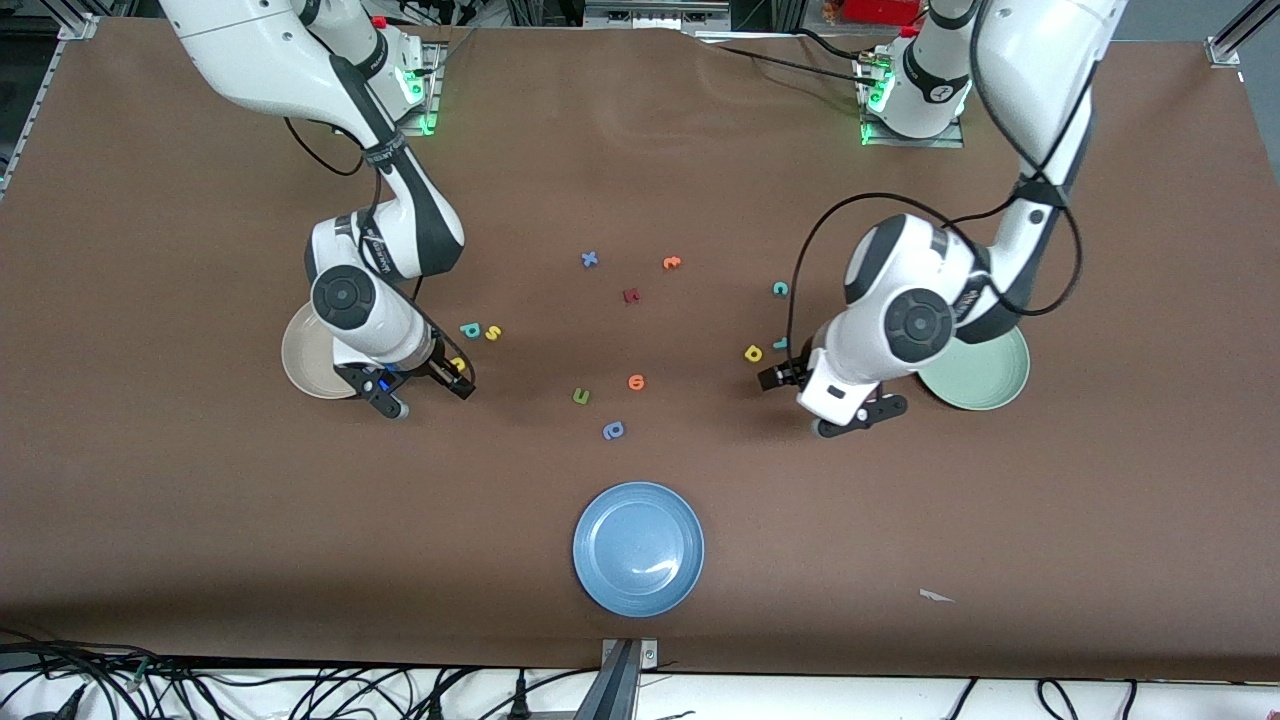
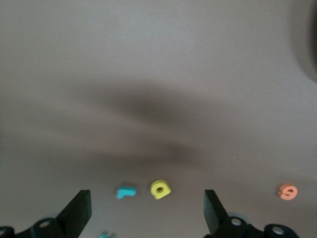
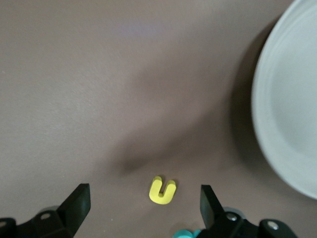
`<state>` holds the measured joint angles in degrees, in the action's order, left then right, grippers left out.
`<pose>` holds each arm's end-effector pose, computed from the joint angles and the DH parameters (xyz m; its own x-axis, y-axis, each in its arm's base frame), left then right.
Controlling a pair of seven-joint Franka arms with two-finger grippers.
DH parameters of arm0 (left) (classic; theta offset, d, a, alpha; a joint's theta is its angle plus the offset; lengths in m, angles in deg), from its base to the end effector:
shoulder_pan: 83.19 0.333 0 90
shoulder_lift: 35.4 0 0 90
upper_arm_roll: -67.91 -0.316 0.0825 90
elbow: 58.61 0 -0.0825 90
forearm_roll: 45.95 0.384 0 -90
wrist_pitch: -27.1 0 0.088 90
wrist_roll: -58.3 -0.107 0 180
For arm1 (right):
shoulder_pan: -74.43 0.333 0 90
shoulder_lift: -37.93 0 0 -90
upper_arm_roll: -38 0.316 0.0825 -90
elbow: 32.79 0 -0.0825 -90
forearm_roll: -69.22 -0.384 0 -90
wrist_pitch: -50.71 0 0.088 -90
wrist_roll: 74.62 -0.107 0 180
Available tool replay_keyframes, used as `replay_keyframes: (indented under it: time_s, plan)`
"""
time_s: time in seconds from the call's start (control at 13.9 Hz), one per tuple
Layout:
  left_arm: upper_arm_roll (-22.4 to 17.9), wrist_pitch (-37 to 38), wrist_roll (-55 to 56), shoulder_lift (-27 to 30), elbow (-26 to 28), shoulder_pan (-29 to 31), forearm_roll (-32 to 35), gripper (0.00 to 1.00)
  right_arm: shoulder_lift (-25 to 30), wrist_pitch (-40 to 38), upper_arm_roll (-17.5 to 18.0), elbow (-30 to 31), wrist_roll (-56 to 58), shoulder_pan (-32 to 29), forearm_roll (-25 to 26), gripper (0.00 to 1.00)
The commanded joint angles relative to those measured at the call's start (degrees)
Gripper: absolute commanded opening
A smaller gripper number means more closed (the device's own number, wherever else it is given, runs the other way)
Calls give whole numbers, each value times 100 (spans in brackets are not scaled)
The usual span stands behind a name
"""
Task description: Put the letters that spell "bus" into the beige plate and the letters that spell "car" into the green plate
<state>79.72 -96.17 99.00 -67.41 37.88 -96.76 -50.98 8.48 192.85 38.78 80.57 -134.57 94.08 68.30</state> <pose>0.6080 -0.2767 0.2754 0.9278 0.3258 -0.1820 0.3437 -0.9360 0.0766 0.5734 0.2133 0.2036 0.7620 -0.6473 -0.0201 -0.6474 -0.7621 0.0020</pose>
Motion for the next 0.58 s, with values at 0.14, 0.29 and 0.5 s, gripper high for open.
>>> replay_keyframes:
  time_s: [0.14, 0.29, 0.5]
  plan:
    - [-74, -1111, 527, -182, 687, -540, -33, 100, 63, 622, -42, 495, -430, 162, 127, 85]
    - [-83, -1112, 553, -393, 696, -612, 237, 99, 63, 622, -42, 503, -421, 171, 127, 76]
    - [-65, -1112, 808, -534, 687, -638, 634, 99, 10, 622, -42, 495, -421, 162, 118, 71]
